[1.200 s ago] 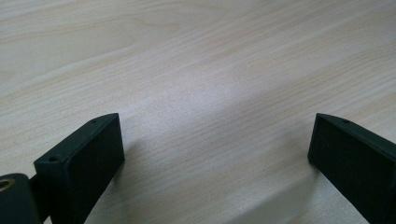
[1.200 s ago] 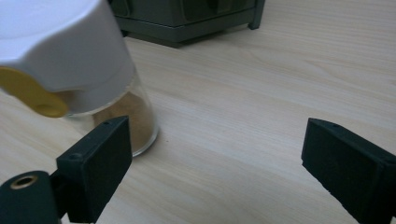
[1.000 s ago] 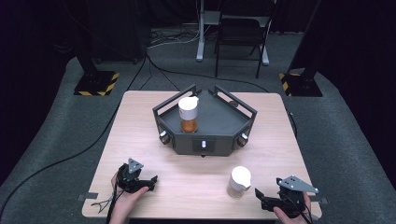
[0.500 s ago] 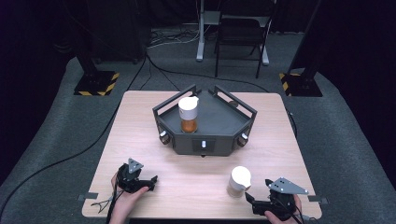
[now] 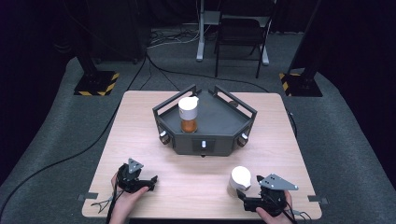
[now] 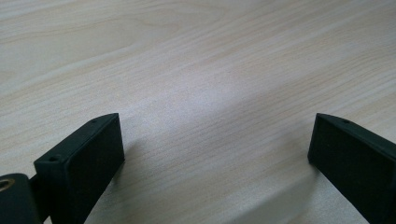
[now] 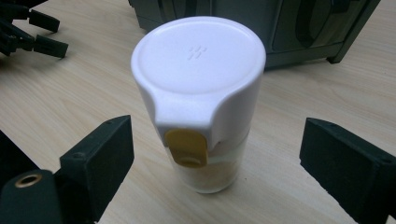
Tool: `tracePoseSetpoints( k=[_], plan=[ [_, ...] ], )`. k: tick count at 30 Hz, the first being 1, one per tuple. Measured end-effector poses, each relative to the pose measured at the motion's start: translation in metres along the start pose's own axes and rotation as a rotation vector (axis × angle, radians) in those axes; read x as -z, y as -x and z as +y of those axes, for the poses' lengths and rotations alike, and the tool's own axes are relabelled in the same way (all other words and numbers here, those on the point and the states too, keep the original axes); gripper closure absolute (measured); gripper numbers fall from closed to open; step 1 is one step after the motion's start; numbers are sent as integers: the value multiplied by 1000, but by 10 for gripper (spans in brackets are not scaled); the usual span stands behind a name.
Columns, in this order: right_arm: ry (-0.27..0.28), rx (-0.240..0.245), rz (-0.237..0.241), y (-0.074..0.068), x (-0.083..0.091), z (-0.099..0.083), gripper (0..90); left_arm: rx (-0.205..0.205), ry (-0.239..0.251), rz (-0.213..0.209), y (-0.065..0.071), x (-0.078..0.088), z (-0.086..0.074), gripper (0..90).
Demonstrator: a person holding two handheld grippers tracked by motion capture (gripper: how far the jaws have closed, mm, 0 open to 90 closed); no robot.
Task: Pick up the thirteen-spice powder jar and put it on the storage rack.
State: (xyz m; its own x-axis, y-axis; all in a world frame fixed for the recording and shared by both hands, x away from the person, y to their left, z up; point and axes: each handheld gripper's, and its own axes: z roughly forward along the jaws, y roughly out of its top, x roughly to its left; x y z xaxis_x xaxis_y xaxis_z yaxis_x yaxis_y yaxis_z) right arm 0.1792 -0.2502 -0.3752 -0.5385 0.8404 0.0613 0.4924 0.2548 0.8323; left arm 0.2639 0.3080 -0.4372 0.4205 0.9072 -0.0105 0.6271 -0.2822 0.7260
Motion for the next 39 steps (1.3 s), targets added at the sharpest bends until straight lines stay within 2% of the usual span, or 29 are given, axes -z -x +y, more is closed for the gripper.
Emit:
tracePoseSetpoints(
  k=[11, 24, 28, 32, 39],
  plan=[
    [23, -14, 7, -1, -14, -2, 98, 0, 0, 0, 0, 0, 0, 33],
    [45, -28, -40, -13, -30, -6, 123, 0, 0, 0, 0, 0, 0, 33],
    [53, -14, -62, -20, -36, -7, 150, 0, 0, 0, 0, 0, 0, 33],
    [61, -19, -63, -22, -40, -7, 181, -1, -1, -1, 0, 0, 0, 32],
    [87, -14, -76, -26, -44, -11, 287, -2, -1, -1, 0, 0, 0, 31]
  ],
)
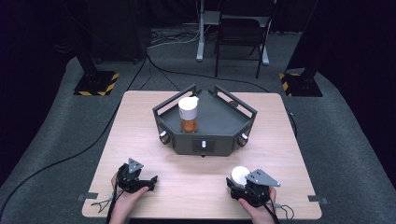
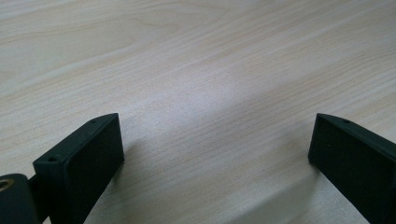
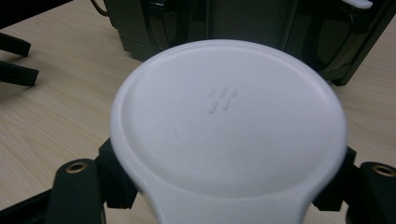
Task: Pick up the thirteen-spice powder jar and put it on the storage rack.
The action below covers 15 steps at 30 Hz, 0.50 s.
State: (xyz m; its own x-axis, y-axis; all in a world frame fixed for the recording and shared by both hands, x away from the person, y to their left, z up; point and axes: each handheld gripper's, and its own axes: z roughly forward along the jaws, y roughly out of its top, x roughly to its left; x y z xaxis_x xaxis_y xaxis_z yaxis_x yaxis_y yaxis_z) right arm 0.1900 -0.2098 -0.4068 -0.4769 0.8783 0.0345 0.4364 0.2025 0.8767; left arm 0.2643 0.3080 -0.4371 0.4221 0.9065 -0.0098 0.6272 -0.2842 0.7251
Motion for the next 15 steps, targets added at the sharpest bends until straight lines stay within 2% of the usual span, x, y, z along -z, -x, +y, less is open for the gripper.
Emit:
tracePoseSetpoints(
  k=[4, 15],
  plan=[
    [9, 23, -4, -2, -1, -1, 293, 0, 0, 0, 0, 0, 0, 31],
    [4, 26, 0, 3, -4, 6, 296, -3, -2, -1, 0, 0, 1, 28]
  ],
)
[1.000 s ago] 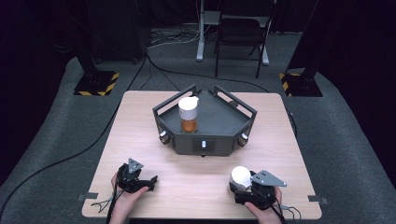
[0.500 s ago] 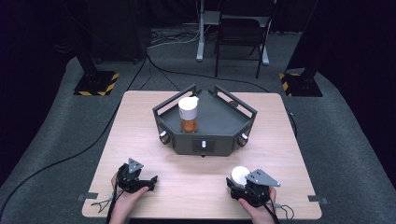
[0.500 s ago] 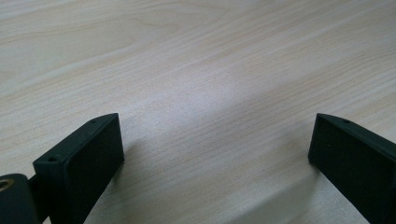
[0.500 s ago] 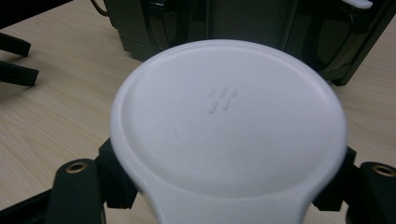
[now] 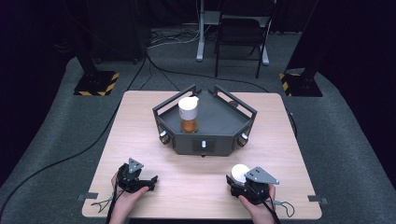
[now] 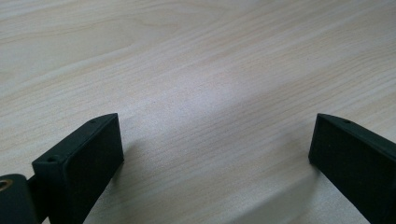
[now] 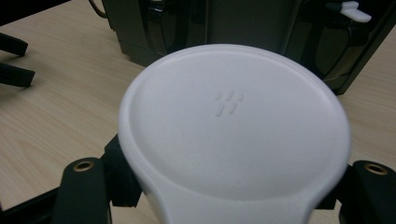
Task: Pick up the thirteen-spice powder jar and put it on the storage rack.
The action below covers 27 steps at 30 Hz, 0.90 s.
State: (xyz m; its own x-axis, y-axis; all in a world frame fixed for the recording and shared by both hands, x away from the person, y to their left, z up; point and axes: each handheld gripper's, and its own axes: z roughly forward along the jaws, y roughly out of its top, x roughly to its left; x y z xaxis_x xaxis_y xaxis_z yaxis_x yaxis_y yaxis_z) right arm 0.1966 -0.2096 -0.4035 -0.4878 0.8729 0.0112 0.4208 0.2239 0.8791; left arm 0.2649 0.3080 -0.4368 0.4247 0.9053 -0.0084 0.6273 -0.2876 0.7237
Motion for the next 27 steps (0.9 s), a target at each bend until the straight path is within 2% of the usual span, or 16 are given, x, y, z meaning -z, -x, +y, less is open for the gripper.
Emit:
tracePoseSetpoints(
  k=[11, 17, 27],
  plan=[
    [10, 16, -10, 9, 7, 21, 296, 0, 0, 0, 0, 0, 0, 28],
    [9, 23, -16, 17, 11, 38, 296, 0, 0, 0, 0, 0, 0, 28],
    [-1, 38, -16, 25, 12, 60, 296, 0, 0, 0, 0, 0, 0, 28]
  ],
)
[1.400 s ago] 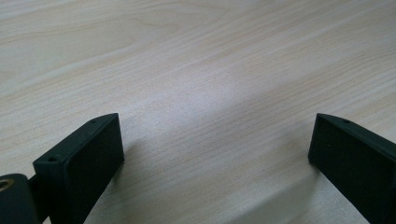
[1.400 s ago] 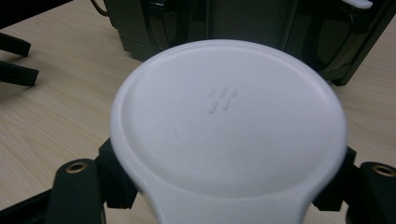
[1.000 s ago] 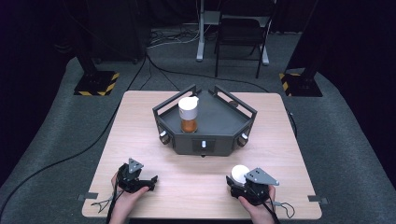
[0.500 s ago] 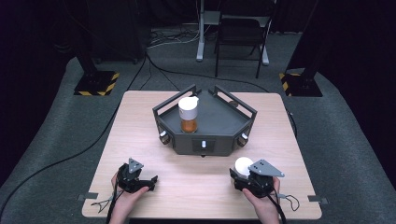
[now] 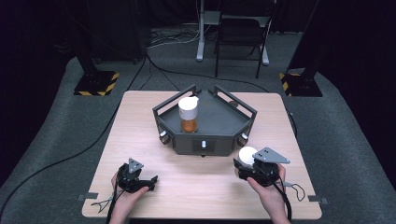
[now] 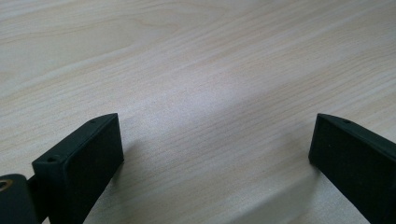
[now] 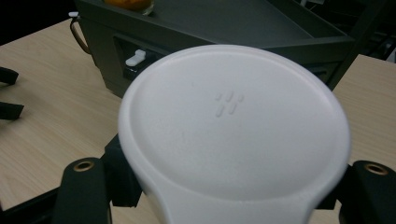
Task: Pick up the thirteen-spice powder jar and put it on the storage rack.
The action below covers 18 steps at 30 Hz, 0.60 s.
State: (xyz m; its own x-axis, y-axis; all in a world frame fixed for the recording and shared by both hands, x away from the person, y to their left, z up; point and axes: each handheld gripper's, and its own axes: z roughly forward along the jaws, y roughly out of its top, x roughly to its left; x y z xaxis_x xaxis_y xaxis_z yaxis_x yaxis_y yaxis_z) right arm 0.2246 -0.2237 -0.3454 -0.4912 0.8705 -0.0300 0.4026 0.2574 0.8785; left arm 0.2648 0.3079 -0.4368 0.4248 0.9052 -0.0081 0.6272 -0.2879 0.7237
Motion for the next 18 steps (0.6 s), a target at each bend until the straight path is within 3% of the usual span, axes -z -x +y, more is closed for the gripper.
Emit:
tracePoseSetpoints(
  k=[18],
  plan=[
    [-1, 13, -14, 15, -3, 31, 296, -2, 0, -2, 0, 0, 0, 27]
  ],
)
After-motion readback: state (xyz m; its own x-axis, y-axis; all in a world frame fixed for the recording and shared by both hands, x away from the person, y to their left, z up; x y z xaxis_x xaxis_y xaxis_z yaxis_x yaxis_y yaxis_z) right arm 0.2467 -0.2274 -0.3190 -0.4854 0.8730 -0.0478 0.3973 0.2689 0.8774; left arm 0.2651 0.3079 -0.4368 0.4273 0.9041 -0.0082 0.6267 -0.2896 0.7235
